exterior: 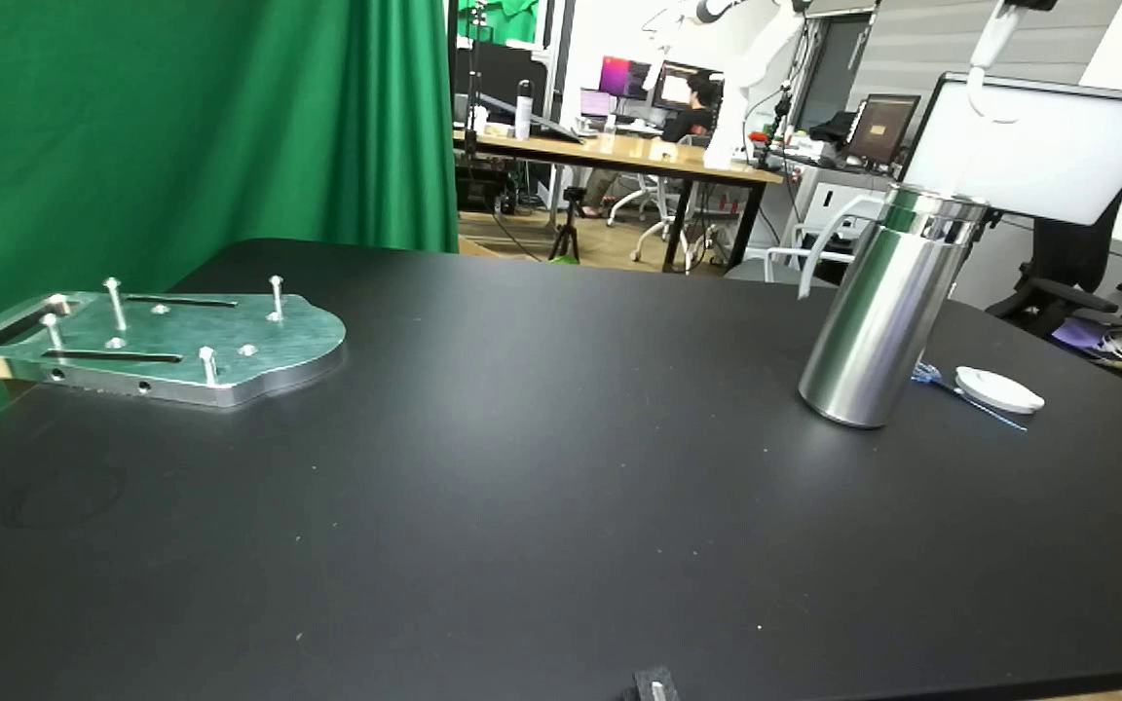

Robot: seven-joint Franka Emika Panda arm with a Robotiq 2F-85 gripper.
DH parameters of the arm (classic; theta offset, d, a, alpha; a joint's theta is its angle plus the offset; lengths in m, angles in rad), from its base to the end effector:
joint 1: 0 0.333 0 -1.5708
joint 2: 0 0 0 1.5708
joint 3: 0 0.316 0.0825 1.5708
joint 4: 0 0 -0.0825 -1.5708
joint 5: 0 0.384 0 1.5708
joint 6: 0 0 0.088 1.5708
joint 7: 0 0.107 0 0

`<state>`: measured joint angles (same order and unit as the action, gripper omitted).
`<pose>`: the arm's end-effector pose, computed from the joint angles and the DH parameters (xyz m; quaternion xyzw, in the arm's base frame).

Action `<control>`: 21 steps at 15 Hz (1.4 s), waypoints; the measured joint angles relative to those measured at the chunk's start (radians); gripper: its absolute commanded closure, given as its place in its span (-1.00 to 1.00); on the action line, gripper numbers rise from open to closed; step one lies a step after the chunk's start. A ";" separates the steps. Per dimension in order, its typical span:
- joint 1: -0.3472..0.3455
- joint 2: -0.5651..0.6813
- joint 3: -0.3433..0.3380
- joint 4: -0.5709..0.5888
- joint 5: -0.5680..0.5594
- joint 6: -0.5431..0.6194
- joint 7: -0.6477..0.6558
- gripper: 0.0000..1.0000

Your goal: Move the brush inside the flask up and down

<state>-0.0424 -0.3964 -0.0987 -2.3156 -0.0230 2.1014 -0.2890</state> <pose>0.4444 -0.0677 0.5126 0.9926 0.0805 0.0900 0.0105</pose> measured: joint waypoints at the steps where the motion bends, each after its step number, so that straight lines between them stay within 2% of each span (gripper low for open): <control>1: 0.004 0.009 0.006 -0.004 -0.001 0.000 0.000 0.93; 5: 0.018 0.077 0.035 -0.043 -0.012 0.019 0.001 0.93; 10: 0.022 0.178 0.074 -0.091 -0.079 0.090 0.022 0.93; 16: 0.021 0.181 0.078 -0.081 -0.107 0.091 0.028 0.93; 21: 0.006 0.144 0.057 -0.039 -0.105 0.049 0.027 0.93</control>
<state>-0.0364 -0.2521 -0.0417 -2.3546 -0.1275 2.1509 -0.2623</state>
